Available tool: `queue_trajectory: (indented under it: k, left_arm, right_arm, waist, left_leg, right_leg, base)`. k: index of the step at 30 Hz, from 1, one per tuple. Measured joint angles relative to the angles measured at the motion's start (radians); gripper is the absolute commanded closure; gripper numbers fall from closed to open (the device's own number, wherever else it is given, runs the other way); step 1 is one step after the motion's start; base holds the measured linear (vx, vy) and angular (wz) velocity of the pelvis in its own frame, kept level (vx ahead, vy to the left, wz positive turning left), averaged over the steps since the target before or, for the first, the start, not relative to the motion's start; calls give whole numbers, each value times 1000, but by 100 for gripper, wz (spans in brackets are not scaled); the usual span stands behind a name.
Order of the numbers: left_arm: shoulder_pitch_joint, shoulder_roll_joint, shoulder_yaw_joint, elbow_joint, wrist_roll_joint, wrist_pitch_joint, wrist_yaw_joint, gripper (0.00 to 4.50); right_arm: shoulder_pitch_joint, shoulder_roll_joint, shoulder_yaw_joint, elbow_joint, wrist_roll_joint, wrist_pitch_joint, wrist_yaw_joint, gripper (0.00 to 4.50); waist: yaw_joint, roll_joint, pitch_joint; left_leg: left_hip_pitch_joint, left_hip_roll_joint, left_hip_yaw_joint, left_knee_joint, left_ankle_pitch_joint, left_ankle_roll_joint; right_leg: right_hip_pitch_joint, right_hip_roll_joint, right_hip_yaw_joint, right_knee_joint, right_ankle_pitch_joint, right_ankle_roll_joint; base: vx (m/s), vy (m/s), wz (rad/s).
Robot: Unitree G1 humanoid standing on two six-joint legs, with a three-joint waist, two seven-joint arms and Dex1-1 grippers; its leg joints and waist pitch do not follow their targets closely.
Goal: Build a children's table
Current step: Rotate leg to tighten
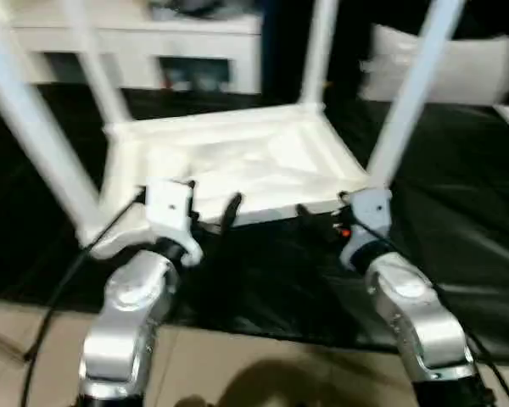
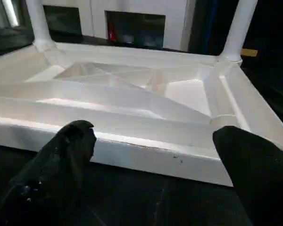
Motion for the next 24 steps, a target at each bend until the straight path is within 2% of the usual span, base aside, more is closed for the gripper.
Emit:
queue_trajectory:
  k: [1, 2, 3, 4, 5, 7, 8, 10, 11, 13, 16, 18, 20, 24]
  left_arm:
    - [3, 6, -9, -8, 3, 1, 1, 9]
    - [10, 14, -12, -22, 4, -2, 1, 9]
    - [16, 19, -10, -29, 4, -4, 1, 9]
    - [26, 26, -8, -35, 4, -6, 0, 9]
    - [44, 45, -9, -33, 7, -6, -4, 9]
    - [58, 57, 1, -26, 10, -6, -8, 9]
    - [63, 58, 12, -23, 11, -6, -8, 9]
    - [70, 55, 22, -23, 11, -6, -2, 9]
    - [74, 54, 31, -23, 11, -8, 3, 9]
    - [84, 52, 33, -24, 11, -21, 15, 9]
    - [116, 43, 51, -25, 10, -51, 43, 9]
    - [138, 29, 79, -28, 9, -66, 69, 9]
    - [158, 23, 96, -40, 10, -73, 86, 9]
    - [175, -6, 114, -43, 23, -81, 139, 9]
  right_arm:
    - [5, -6, -12, -6, 10, 7, 8, 0]
    - [9, -10, -23, -14, 17, 13, 21, 0]
    - [10, -13, -30, -20, 38, 14, 39, 0]
    - [10, -15, -36, -26, 60, 15, 56, 0]
    - [9, -25, -31, -31, 71, 20, 77, 0]
    - [3, -35, -2, -36, 72, 26, 93, 0]
    - [3, -35, 14, -36, 71, 32, 96, 0]
    - [3, -33, 27, -36, 69, 32, 101, 0]
    - [3, -34, 28, -36, 68, 33, 106, 0]
    - [4, -33, 27, -36, 70, 37, 114, 0]
    - [4, -23, 27, -36, 81, 59, 115, 0]
    - [2, -32, 27, -36, 82, 81, 115, 0]
    - [1, -35, 28, -35, 82, 84, 115, 0]
    - [-12, -34, 31, -34, 84, 99, 116, 0]
  waist:
    - [9, -1, 0]
    - [19, 3, -1]
    - [24, 9, -3]
    - [27, 15, -5]
    - [26, 16, -5]
    - [10, 26, -7]
    - [1, 28, -7]
    - [-13, 26, -5]
    - [-25, 22, -3]
    - [-46, 18, -2]
    - [-79, 14, 2]
    - [-102, 9, 2]
    - [-108, 6, 2]
    - [-99, 4, 3]
  left_leg:
    - [6, -17, 6, 1, -5, 13]
    - [16, -27, 6, -13, -11, 24]
    - [22, -26, 3, -30, -14, 30]
    - [26, -23, 3, -36, -13, 16]
    - [32, -18, 9, -45, -8, 6]
    - [36, 2, 16, -51, -5, -9]
    - [37, 9, 22, -53, -5, -10]
    - [43, 8, 34, -53, -5, -9]
    - [50, 5, 41, -58, -6, -9]
    - [54, 2, 42, -65, -6, -9]
    - [48, 11, 36, -73, -6, -9]
    - [45, 13, 36, -74, -6, -9]
    - [48, 12, 38, -74, -6, -9]
    - [47, 11, 38, -76, -6, -8]
  right_leg:
    - [-4, 0, 8, 0, 1, 2]
    - [-5, 0, 10, 0, 4, 3]
    - [-4, 2, 6, 0, 12, -4]
    - [-2, 2, 3, 0, 16, -5]
    - [8, 5, 1, -17, 23, -2]
    - [22, 16, -7, -51, 35, 3]
    - [29, 21, -5, -66, 42, 4]
    - [37, 16, 0, -73, 58, 10]
    - [41, 8, -2, -74, 58, 12]
    - [42, 3, -9, -87, 57, 16]
    - [57, 3, -35, -118, 57, 19]
    - [60, 4, -34, -120, 58, 20]
    - [58, 3, -33, -119, 59, 21]
    - [55, 3, -33, -119, 59, 22]
  base:
    - [0, 0, 0]
    - [0, 0, 0]
    - [0, 0, 0]
    - [-51, 40, 1]
    - [-51, 40, 1]
    - [-30, 64, 7]
    - [-23, 67, 10]
    - [-29, 66, 9]
    - [-31, 64, 5]
    - [0, 0, 0]
    - [0, 0, 0]
    - [0, 0, 0]
    - [0, 0, 0]
    - [0, 0, 0]
